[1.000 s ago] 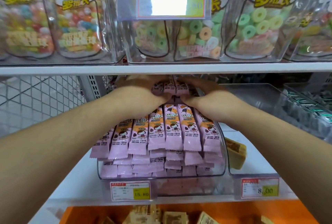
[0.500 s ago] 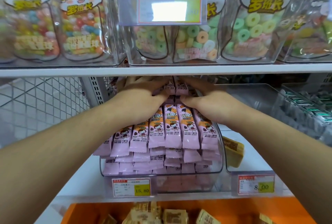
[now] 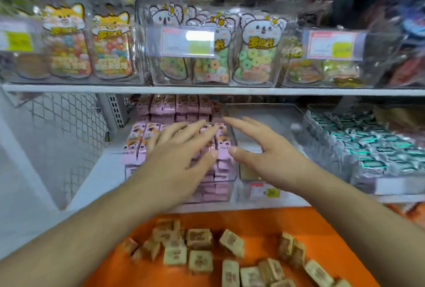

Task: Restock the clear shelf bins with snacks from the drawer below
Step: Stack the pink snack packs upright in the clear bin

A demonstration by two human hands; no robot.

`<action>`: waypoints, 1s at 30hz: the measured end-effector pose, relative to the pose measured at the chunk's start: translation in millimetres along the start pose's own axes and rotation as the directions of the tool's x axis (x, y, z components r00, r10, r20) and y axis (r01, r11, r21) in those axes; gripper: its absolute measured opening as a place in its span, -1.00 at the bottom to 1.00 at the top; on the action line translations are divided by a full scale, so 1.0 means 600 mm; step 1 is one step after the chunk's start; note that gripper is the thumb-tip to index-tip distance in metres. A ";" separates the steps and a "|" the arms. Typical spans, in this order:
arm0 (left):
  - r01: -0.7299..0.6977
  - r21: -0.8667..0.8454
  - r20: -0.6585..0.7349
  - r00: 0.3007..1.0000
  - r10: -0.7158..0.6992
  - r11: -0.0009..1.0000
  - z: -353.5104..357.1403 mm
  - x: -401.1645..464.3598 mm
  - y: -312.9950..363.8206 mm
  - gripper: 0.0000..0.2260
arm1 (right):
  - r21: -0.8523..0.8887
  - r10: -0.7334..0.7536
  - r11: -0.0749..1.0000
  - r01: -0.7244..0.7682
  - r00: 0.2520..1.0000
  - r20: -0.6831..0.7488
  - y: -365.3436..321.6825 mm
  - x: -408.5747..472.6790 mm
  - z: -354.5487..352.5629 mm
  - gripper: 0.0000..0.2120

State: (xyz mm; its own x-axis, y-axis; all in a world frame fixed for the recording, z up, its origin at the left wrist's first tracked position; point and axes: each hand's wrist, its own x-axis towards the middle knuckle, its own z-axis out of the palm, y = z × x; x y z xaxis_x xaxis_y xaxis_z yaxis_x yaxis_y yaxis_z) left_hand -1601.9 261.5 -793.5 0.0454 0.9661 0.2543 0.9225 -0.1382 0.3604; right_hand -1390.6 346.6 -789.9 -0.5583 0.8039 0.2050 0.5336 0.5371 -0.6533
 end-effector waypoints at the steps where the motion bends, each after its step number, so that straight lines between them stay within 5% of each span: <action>1: -0.037 -0.022 -0.012 0.999 0.036 0.999 0.008 -0.020 0.018 -0.51 | 0.012 -0.007 1.000 0.007 1.000 -0.002 0.000 -0.028 -0.006 -0.44; 6: -0.132 -0.179 0.009 0.991 0.136 0.975 0.096 -0.117 0.112 -0.45 | 0.022 0.040 0.999 -0.039 0.999 -0.025 0.041 -0.189 -0.025 -0.48; 10: -0.086 -0.217 0.258 0.956 0.142 0.972 0.231 -0.181 0.156 -0.40 | -0.044 0.289 0.957 -0.286 0.955 0.070 0.129 -0.310 -0.026 -0.46; 13: -0.072 -0.227 0.422 0.891 0.164 0.971 0.337 -0.220 0.175 -0.33 | -0.107 0.481 0.876 -0.470 0.862 0.162 0.210 -0.367 -0.023 -0.45; 16: -0.130 -0.242 0.474 0.849 0.235 0.961 0.432 -0.228 0.183 -0.51 | -0.239 0.596 0.803 -0.546 0.757 0.270 0.298 -0.407 -0.016 -0.43; 20: -0.112 -0.335 0.571 0.766 0.296 0.936 0.538 -0.210 0.193 -0.52 | -0.333 0.696 0.716 -0.614 0.586 0.416 0.406 -0.437 0.005 -0.46; 30: -0.207 -0.461 0.682 0.540 0.494 0.863 0.733 -0.166 0.244 -0.58 | -0.686 0.777 0.620 -0.381 0.173 0.606 0.646 -0.478 0.010 -0.56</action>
State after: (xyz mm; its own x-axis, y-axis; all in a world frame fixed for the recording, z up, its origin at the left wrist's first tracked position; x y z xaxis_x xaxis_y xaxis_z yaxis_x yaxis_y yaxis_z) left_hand -1302.8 240.7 -1160.7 0.7413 0.6021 -0.2967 0.6098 -0.4196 0.6724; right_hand -1027.4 322.7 -1106.2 -0.0670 0.4019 -0.9132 0.9792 0.2021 0.0171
